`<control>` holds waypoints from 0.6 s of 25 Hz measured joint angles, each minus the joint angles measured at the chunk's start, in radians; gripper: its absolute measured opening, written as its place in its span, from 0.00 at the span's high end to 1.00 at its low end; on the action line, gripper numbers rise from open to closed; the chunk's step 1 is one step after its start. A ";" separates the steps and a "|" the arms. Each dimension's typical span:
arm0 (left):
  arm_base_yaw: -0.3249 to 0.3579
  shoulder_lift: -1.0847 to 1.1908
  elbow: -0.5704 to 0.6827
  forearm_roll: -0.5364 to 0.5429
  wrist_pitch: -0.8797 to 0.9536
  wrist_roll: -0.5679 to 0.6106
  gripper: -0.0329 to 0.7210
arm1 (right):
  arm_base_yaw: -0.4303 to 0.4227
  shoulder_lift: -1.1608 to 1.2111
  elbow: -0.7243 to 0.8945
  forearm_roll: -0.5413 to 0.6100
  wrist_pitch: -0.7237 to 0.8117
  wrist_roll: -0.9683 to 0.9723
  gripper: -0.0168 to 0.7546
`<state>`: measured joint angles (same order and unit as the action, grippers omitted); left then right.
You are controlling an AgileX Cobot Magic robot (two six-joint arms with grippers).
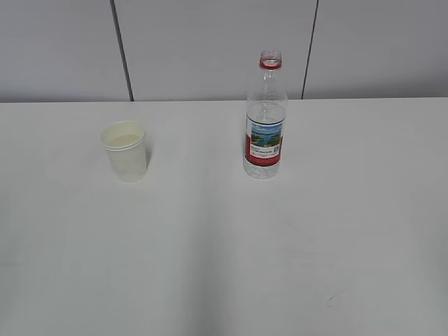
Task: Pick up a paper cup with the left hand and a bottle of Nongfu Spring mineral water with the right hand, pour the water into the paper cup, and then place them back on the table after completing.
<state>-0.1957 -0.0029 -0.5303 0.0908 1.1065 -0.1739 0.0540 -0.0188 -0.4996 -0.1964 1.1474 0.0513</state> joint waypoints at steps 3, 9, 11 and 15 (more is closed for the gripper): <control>0.000 0.000 0.000 0.000 0.000 0.000 0.46 | 0.000 0.000 0.000 0.007 0.000 0.006 0.26; 0.000 0.000 0.000 0.001 0.000 0.000 0.46 | 0.000 0.000 0.000 0.015 -0.002 0.008 0.26; 0.000 0.000 0.000 0.001 0.000 0.000 0.46 | 0.000 0.000 0.000 0.015 -0.002 0.008 0.26; 0.000 0.000 0.000 0.001 0.000 0.000 0.46 | 0.000 0.000 0.000 0.015 -0.002 0.008 0.26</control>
<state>-0.1957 -0.0029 -0.5303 0.0915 1.1065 -0.1739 0.0540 -0.0188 -0.4996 -0.1812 1.1454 0.0593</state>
